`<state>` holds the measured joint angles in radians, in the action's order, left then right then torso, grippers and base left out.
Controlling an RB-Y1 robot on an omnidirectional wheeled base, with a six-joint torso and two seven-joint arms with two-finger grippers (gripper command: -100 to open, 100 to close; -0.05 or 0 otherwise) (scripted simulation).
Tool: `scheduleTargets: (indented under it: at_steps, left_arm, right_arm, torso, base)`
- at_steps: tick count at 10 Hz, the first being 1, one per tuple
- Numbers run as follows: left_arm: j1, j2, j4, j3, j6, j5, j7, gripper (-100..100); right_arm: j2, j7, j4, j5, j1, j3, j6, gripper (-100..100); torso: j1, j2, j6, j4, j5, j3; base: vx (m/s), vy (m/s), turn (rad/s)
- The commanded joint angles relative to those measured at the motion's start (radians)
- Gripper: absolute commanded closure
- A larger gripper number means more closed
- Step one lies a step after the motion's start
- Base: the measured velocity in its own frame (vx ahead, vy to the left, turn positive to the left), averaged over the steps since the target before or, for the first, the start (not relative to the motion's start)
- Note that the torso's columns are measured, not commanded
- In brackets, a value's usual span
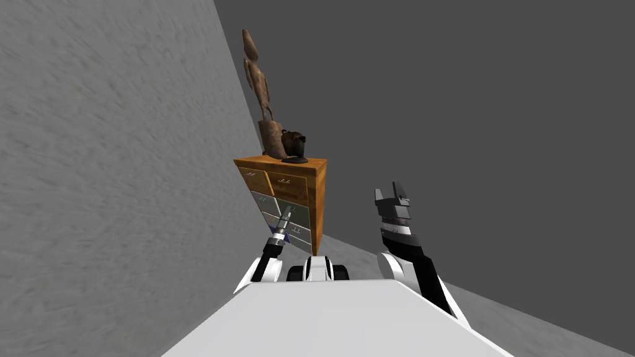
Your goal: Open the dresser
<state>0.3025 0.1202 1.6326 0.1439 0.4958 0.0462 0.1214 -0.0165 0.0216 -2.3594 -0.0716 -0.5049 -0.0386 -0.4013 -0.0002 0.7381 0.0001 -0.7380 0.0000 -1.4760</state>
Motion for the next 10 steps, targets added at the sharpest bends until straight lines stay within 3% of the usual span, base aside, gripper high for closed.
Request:
scheduleTargets:
  at_steps: [1, 4, 7, 8, 9, 10]
  left_arm:
    - [-0.019, 0.002, -0.063, 0.013, 0.000, 0.013, 0.002, -100]
    - [-0.040, 0.015, -0.137, 0.030, -0.002, 0.029, 0.005, -100]
    - [-0.048, 0.014, -0.095, 0.025, -0.043, 0.025, 0.002, -100]
    - [-0.048, 0.013, -0.106, 0.025, -0.029, 0.025, 0.002, -100]
    - [-0.039, 0.011, -0.128, 0.027, -0.001, 0.027, 0.005, 100]
    - [-0.042, 0.009, -0.115, 0.027, -0.020, 0.027, 0.005, 100]
  right_arm:
    - [0.000, 0.000, 0.000, 0.000, 0.000, 0.000, 0.000, 0]
    - [0.000, 0.000, 0.000, 0.000, 0.000, 0.000, 0.000, 0]
    - [0.000, 0.000, 0.000, 0.000, 0.000, 0.000, 0.000, 0]
    - [0.000, 0.000, 0.000, 0.000, 0.000, 0.000, 0.000, 0]
    - [0.000, 0.000, 0.000, 0.000, 0.000, 0.000, 0.000, 0]
    - [0.000, 0.000, 0.000, 0.000, 0.000, 0.000, 0.000, 0]
  torso:
    - [0.000, 0.000, 0.000, 0.000, 0.000, 0.000]
    - [0.000, 0.000, 0.000, 0.000, 0.000, 0.000]
    - [-0.001, -0.003, 0.000, 0.001, 0.000, -0.001]
    - [-0.001, -0.003, 0.000, 0.001, 0.000, -0.002]
    - [0.000, 0.000, 0.000, 0.000, 0.000, 0.000]
    - [0.002, 0.005, 0.000, -0.001, 0.001, 0.003]
  base:
    - [0.004, 0.010, -0.053]
    - [0.003, 0.012, -0.069]
    - [0.046, -0.009, -0.013]
    - [0.037, -0.007, -0.002]
    - [-0.050, 0.014, 0.021]
    - [-0.030, 0.008, -0.002]
